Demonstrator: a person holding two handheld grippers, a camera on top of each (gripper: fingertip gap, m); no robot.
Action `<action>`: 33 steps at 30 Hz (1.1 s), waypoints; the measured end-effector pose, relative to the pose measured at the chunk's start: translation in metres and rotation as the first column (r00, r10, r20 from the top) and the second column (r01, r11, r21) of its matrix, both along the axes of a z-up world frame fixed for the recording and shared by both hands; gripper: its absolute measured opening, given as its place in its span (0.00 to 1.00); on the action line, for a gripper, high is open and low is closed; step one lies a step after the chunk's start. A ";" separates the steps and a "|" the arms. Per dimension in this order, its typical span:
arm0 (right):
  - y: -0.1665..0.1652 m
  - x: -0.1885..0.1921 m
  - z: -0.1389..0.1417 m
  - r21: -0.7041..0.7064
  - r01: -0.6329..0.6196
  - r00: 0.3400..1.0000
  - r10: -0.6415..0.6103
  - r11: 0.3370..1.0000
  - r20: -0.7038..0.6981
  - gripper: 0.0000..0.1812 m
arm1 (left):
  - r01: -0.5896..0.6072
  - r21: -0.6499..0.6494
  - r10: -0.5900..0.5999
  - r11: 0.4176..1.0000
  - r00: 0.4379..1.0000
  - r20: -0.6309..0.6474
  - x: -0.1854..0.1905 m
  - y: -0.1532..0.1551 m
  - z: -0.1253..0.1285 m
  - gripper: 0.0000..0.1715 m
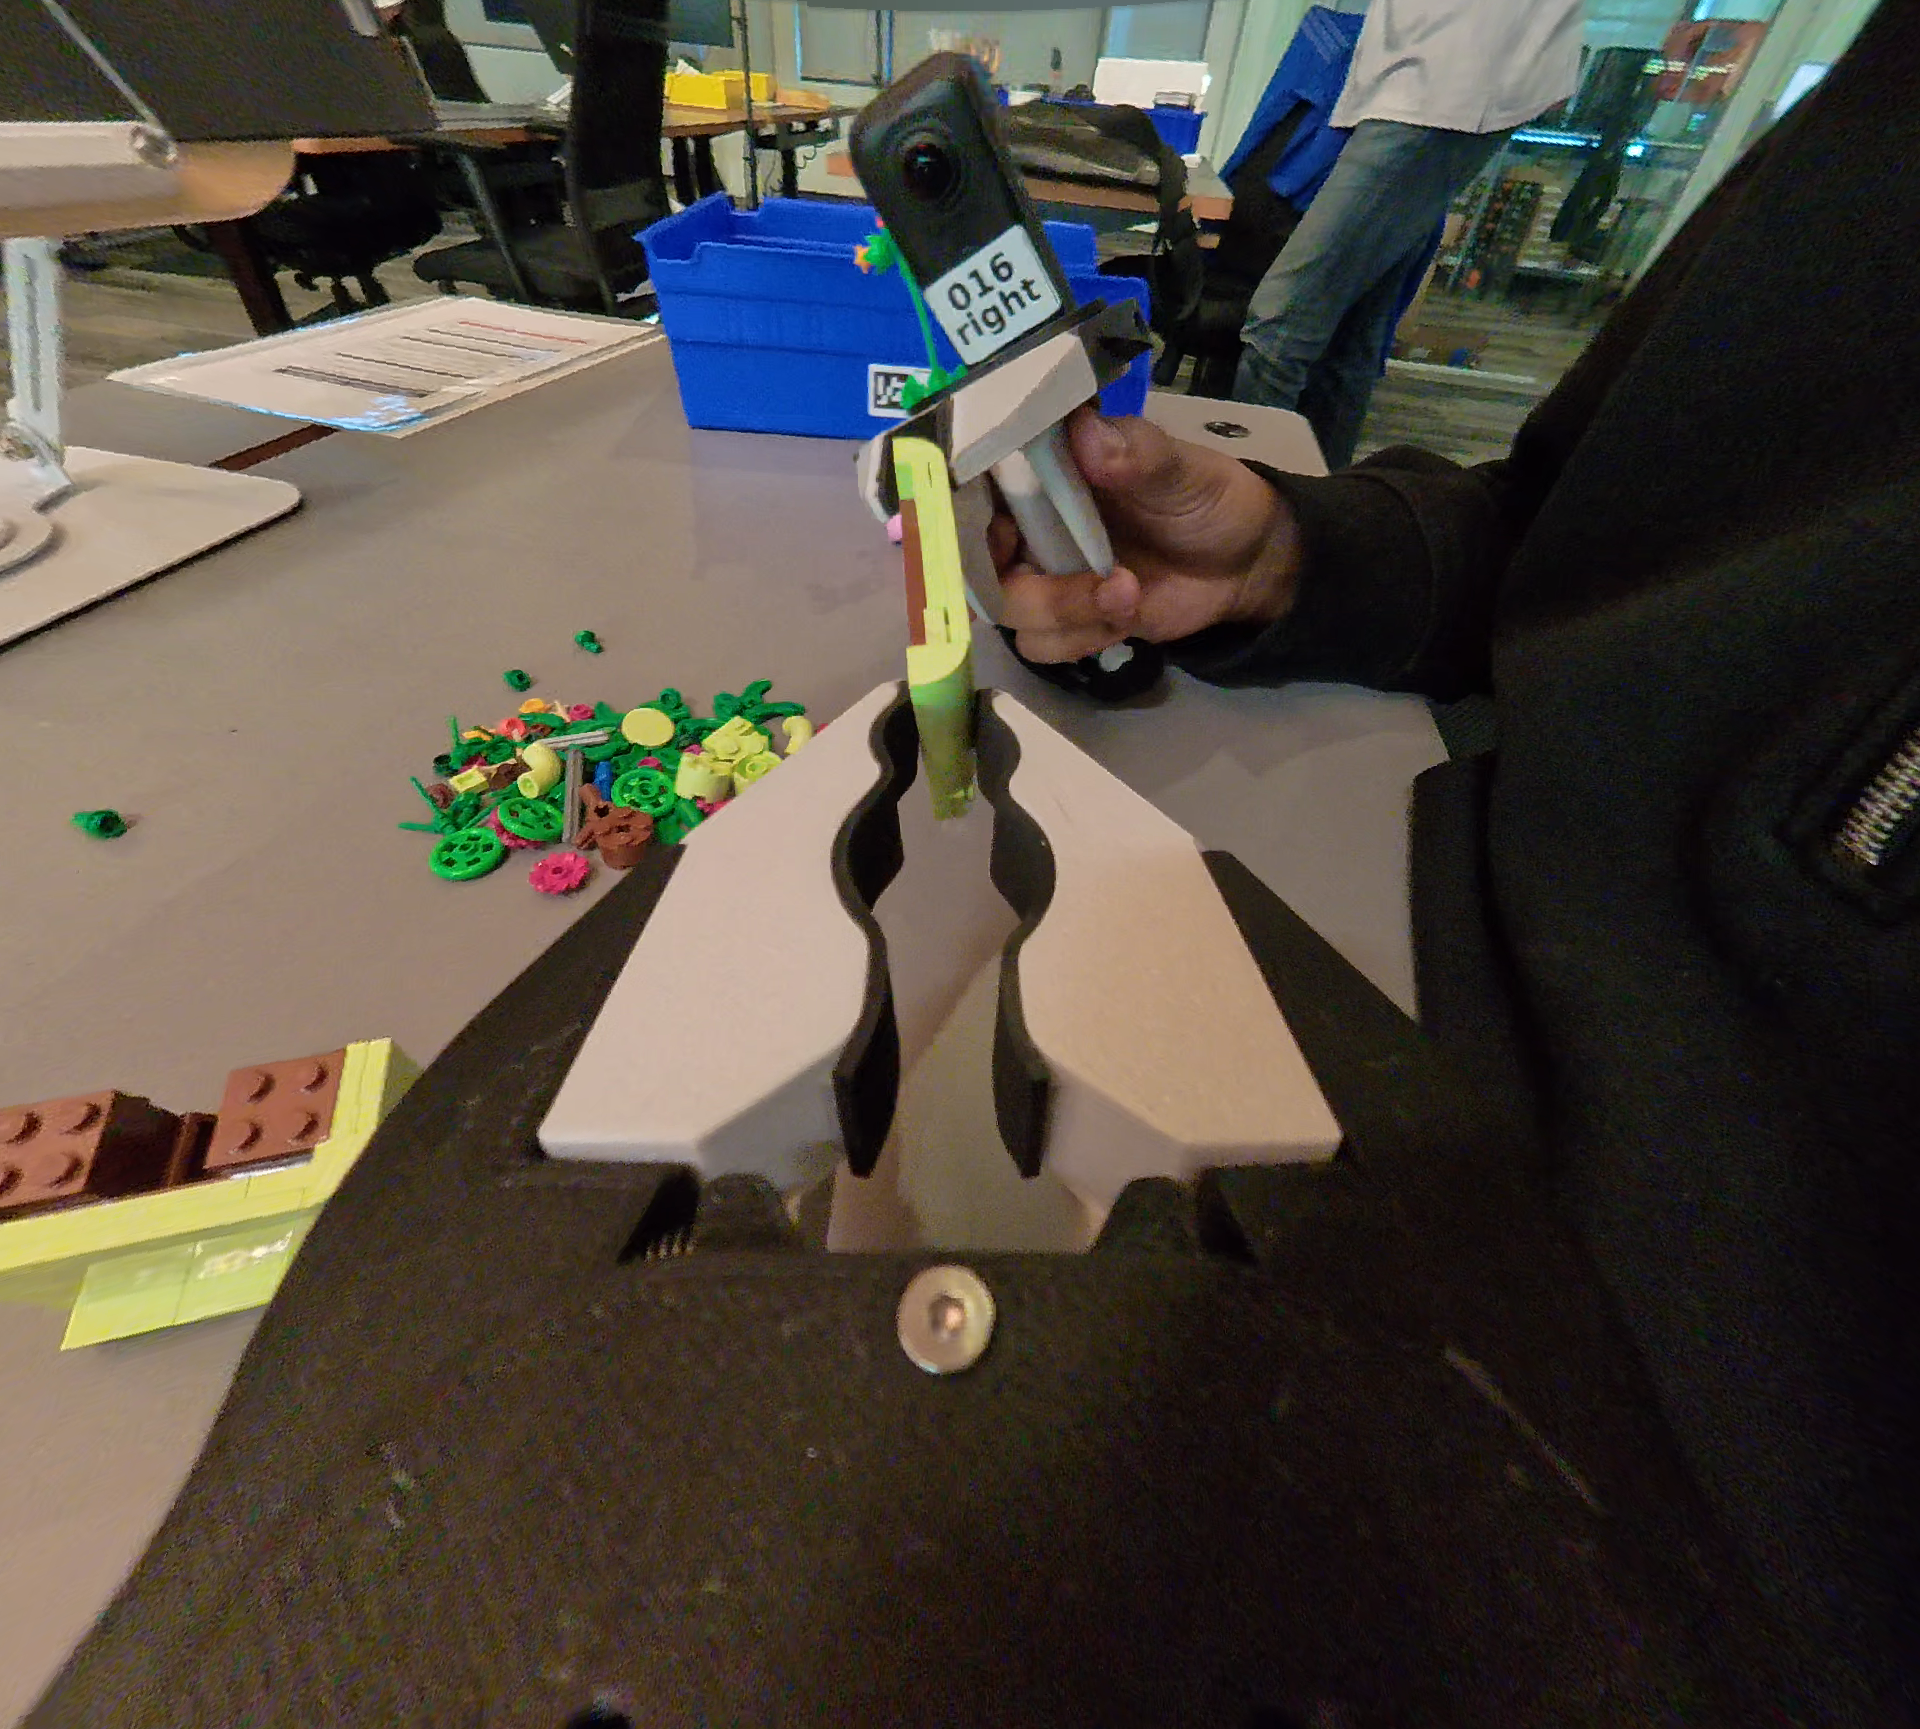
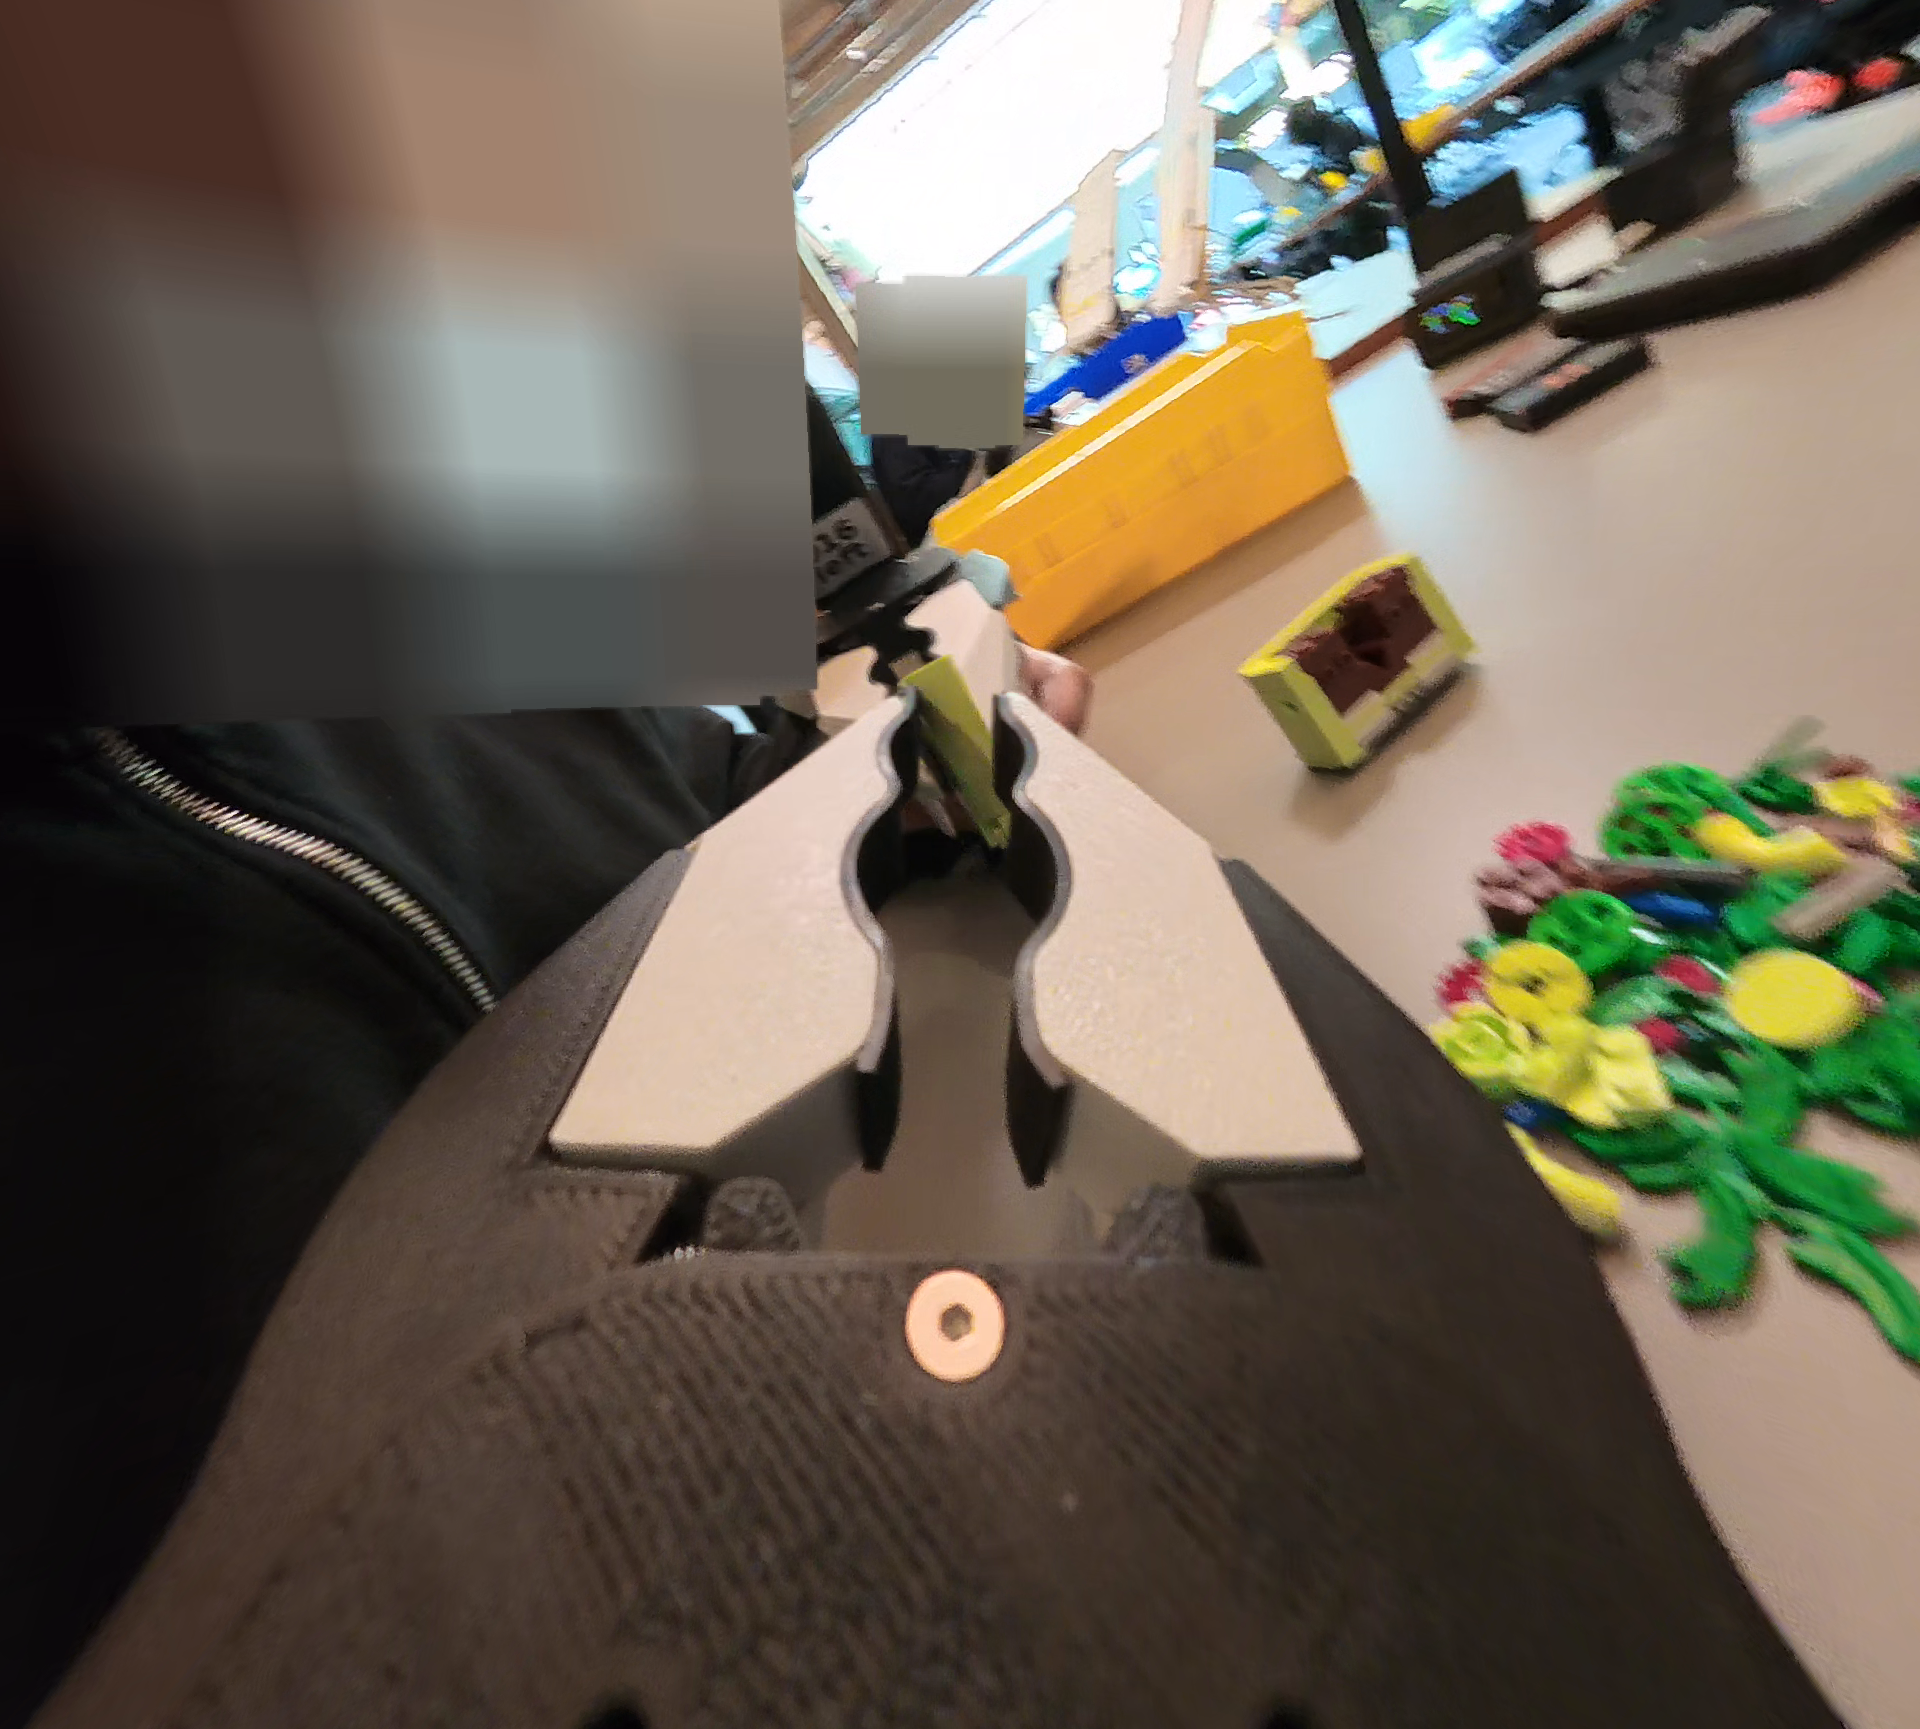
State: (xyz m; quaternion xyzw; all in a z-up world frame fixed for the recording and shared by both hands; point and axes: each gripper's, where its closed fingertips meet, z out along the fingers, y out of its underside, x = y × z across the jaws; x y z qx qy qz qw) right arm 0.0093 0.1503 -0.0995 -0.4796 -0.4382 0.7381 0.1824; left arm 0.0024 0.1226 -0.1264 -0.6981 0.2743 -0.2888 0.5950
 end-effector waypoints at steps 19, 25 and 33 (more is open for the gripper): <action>-0.015 -0.009 -0.056 0.982 0.182 0.960 -0.224 0.045 -0.168 0.13 | -0.059 0.430 0.381 0.901 0.580 -0.719 -0.023 0.020 -0.044 0.03; -0.019 -0.012 -0.063 0.983 0.171 0.962 -0.206 -0.064 -0.181 0.09 | -0.037 0.434 0.384 0.900 0.537 -0.751 -0.021 0.020 -0.050 0.03; -0.018 -0.015 -0.070 0.985 0.143 0.962 -0.219 -0.095 -0.161 0.10 | -0.025 0.420 0.369 0.907 0.525 -0.767 -0.019 0.020 -0.054 0.03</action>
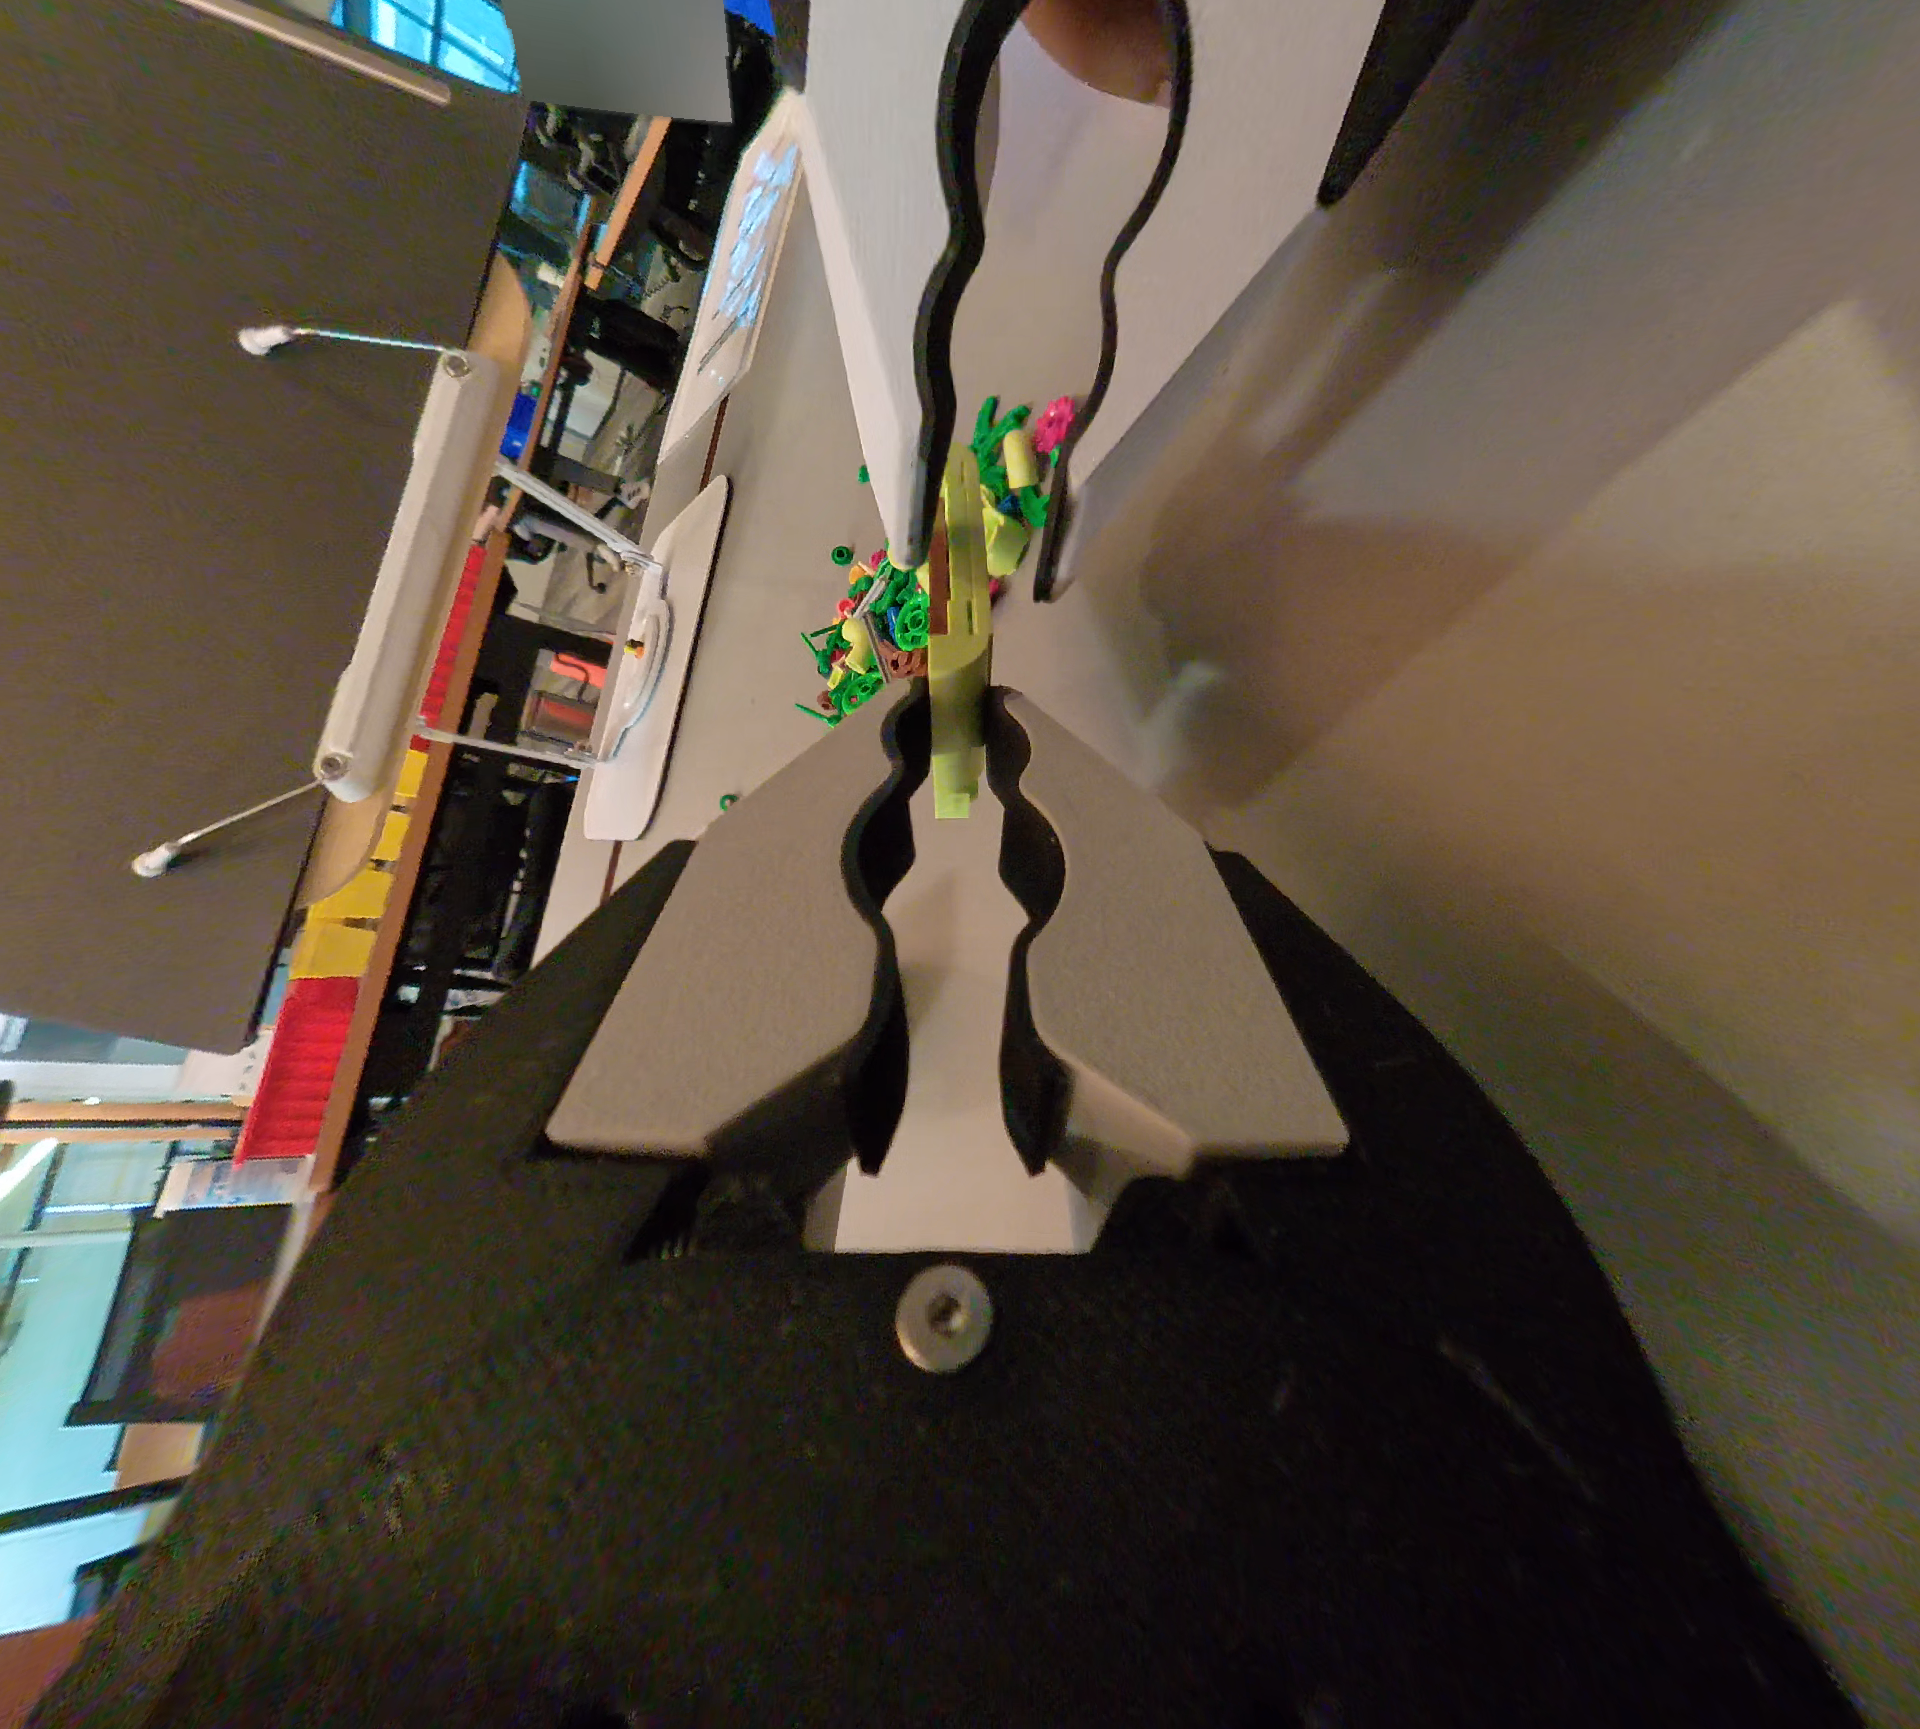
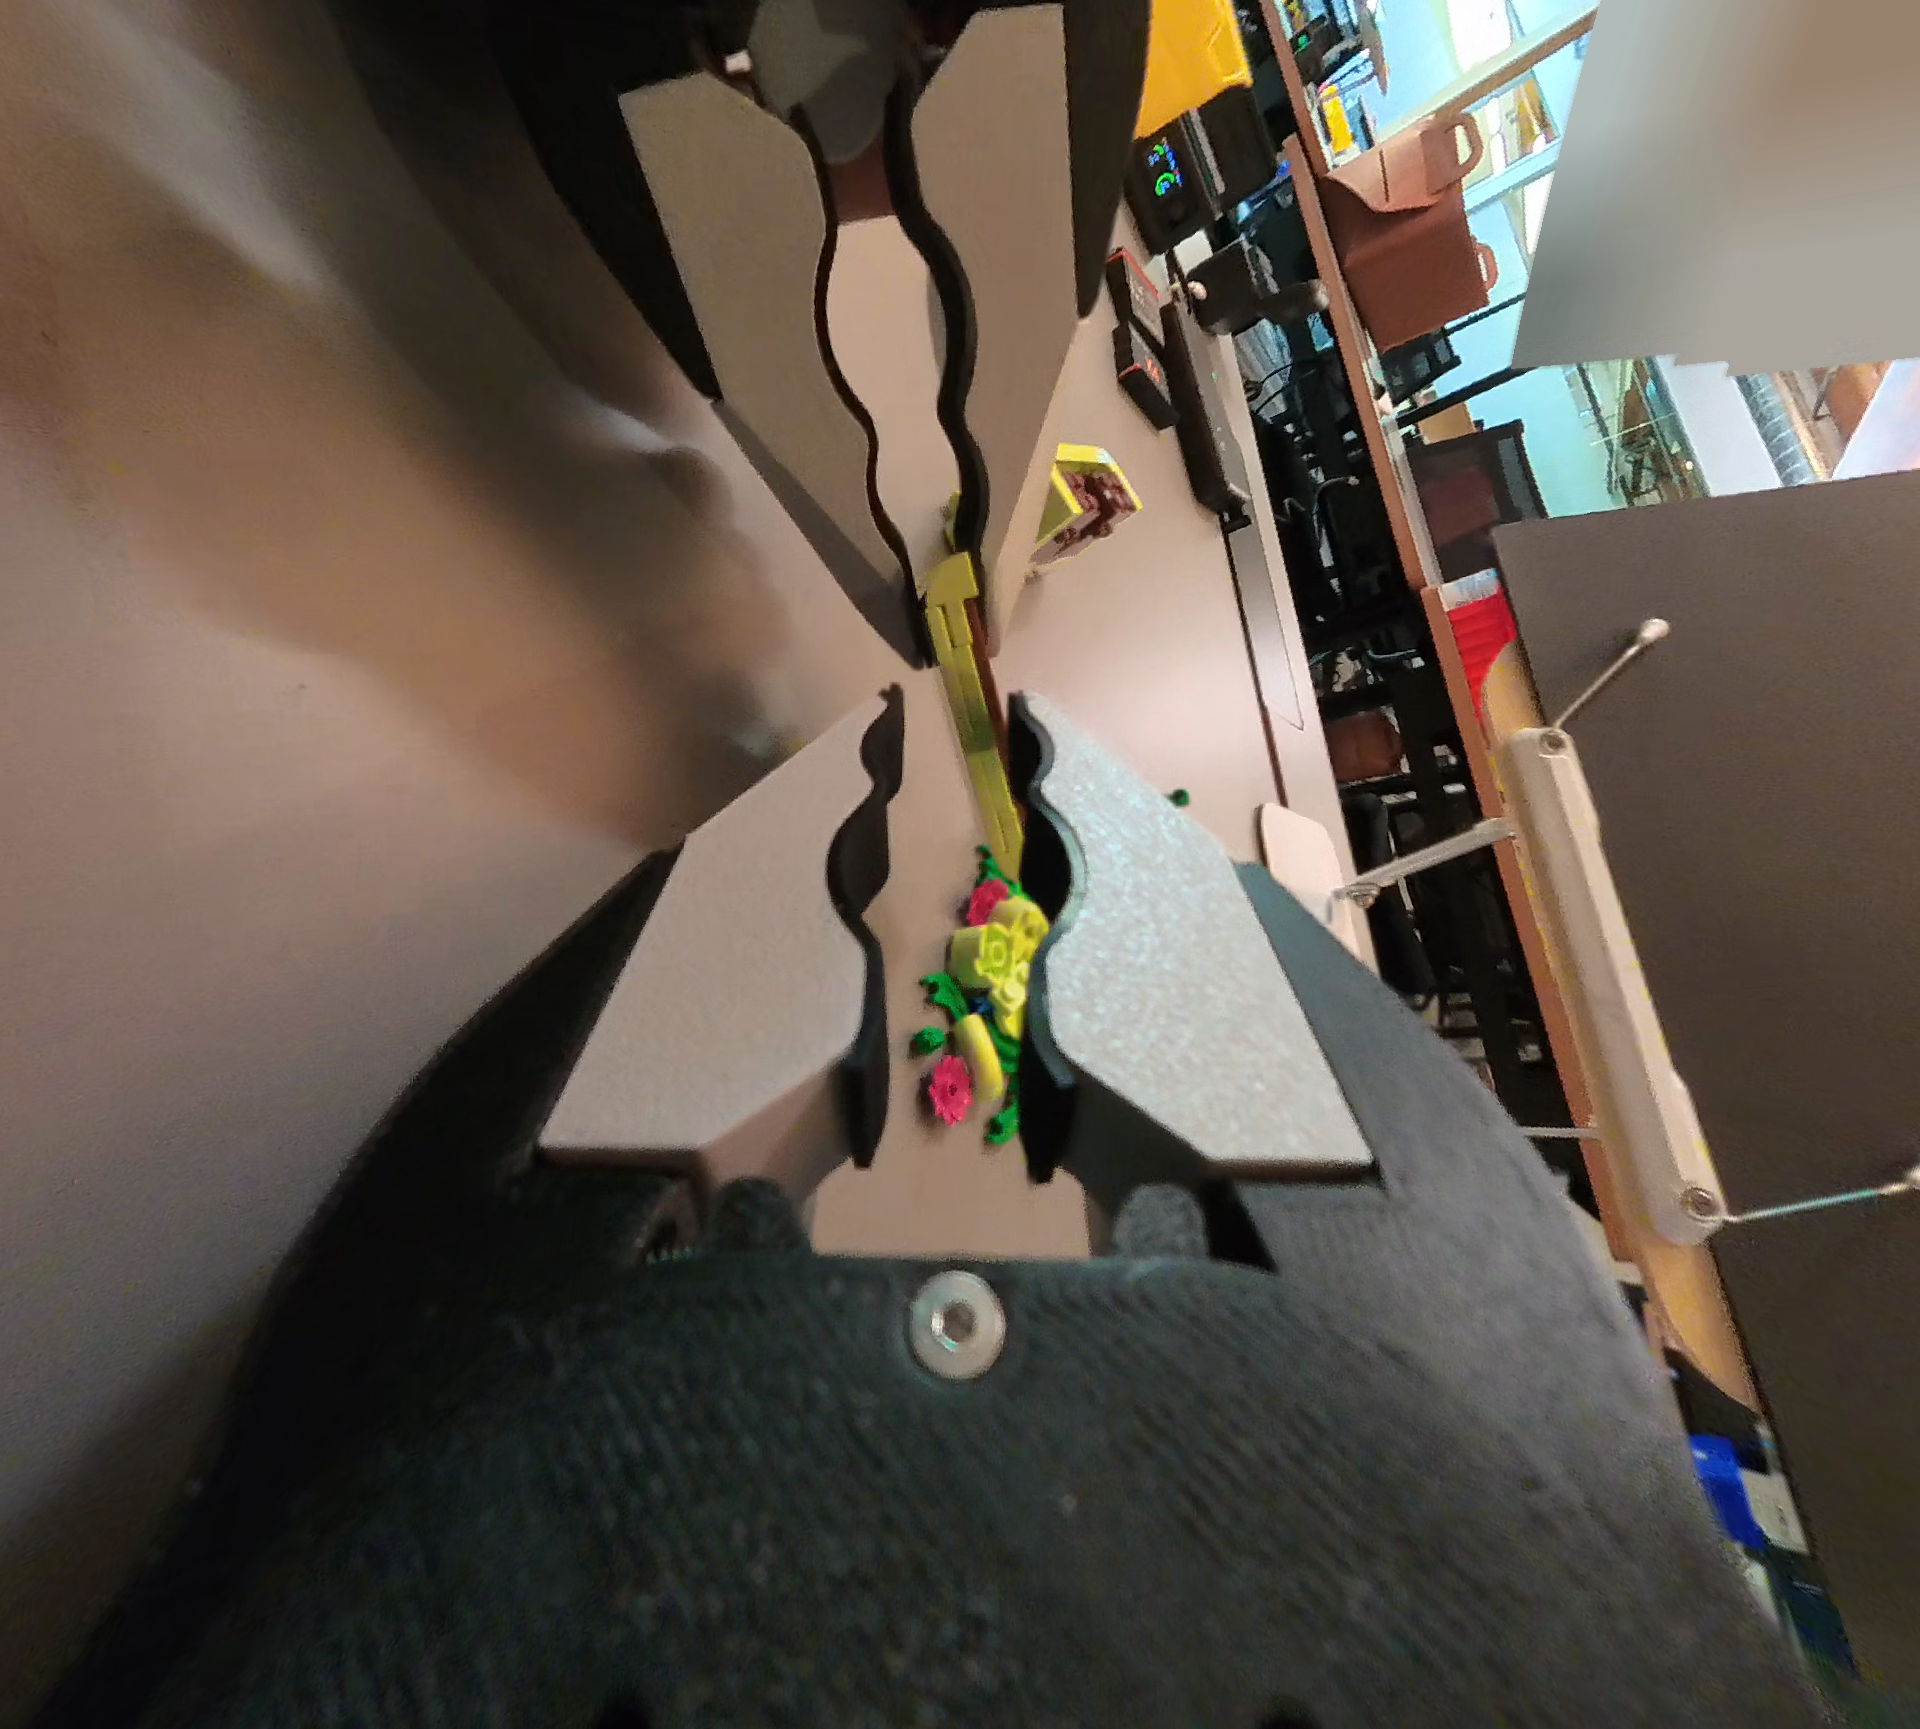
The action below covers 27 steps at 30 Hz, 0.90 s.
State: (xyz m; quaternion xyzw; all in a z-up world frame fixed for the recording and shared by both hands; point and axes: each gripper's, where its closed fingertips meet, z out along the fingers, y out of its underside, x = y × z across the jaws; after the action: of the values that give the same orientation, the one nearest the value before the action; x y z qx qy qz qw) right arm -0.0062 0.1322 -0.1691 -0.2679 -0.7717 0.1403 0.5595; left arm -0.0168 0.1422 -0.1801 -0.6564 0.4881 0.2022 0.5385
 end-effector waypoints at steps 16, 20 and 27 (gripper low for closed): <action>-0.007 0.005 -0.013 -0.166 -0.023 0.994 0.040 0.986 0.097 0.03 | 0.069 -0.370 0.066 0.927 0.938 0.340 0.010 -0.009 -0.018 0.03; -0.010 0.006 -0.015 -0.169 -0.052 0.992 0.071 0.984 0.108 0.02 | 0.071 -0.408 0.078 0.910 0.938 0.337 0.011 -0.010 -0.022 0.04; -0.011 0.008 -0.018 -0.022 -0.084 0.989 0.086 0.996 0.121 0.03 | 0.097 -0.474 0.100 0.875 0.922 0.374 0.012 -0.012 -0.025 0.04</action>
State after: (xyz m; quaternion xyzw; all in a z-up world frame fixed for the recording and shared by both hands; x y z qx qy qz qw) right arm 0.0014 0.1207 -0.1868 -0.2475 -0.8138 0.1541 0.5027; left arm -0.0051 0.1298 -0.2052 -0.7970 0.4062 -0.0594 0.4429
